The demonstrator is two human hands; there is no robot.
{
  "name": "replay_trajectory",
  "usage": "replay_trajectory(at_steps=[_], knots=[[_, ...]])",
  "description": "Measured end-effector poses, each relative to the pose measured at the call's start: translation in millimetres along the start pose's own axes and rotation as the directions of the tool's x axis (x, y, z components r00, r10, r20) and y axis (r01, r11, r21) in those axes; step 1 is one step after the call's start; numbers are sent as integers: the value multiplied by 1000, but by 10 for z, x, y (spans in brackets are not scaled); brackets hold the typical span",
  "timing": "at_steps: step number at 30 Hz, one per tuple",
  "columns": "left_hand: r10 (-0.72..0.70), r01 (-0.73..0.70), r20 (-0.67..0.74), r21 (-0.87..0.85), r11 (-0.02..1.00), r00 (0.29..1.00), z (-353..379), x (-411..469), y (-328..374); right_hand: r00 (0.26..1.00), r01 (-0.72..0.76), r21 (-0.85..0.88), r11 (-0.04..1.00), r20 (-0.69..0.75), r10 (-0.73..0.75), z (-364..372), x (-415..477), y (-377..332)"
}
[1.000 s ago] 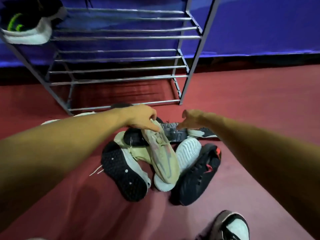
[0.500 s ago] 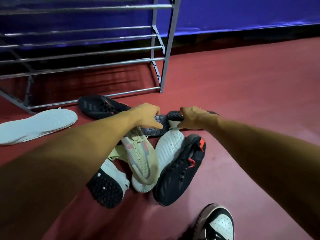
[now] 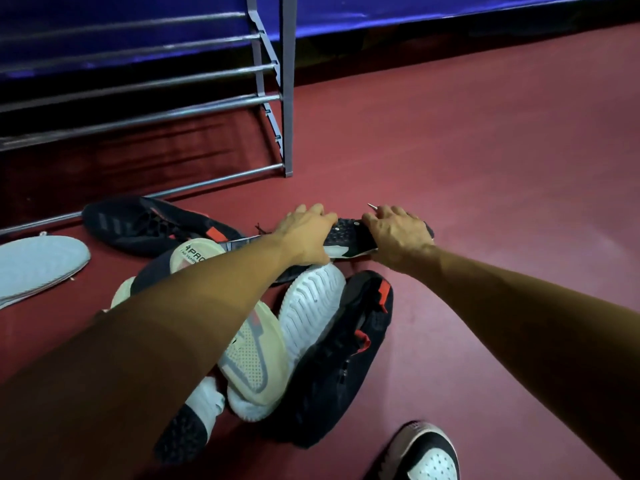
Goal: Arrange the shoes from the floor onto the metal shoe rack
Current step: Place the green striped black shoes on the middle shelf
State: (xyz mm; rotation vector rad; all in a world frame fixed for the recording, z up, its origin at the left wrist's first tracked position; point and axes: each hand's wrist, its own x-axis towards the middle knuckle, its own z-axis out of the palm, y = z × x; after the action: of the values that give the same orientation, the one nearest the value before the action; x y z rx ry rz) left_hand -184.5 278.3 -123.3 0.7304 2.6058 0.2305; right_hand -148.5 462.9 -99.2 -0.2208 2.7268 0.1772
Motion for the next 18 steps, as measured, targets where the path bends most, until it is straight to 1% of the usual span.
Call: replay_trajectory(at_steps=[2,7,12,15,18], knots=[[0,0,-26,10,1000,1000,-9,23,-4,1000,17,2,1000,-16,-17,-11,20,13],[18,-21,-27,-114,993,999,-161,-29,-75,996,44,12,999,-75,-43,-99,17,76],[13,-28,-91,-171,985,996,-354,-219,-133,991,53,32,998,-122,-48,-245,-71,-4],[9,-45,-168,-210,977,986,-510,-391,-192,984,51,95,994,-175,-33,-427,-148,-99],[-35,-22,-222,-250,968,974,-679,-603,-290,977,80,171,982,-209,-44,-648,-241,-234]])
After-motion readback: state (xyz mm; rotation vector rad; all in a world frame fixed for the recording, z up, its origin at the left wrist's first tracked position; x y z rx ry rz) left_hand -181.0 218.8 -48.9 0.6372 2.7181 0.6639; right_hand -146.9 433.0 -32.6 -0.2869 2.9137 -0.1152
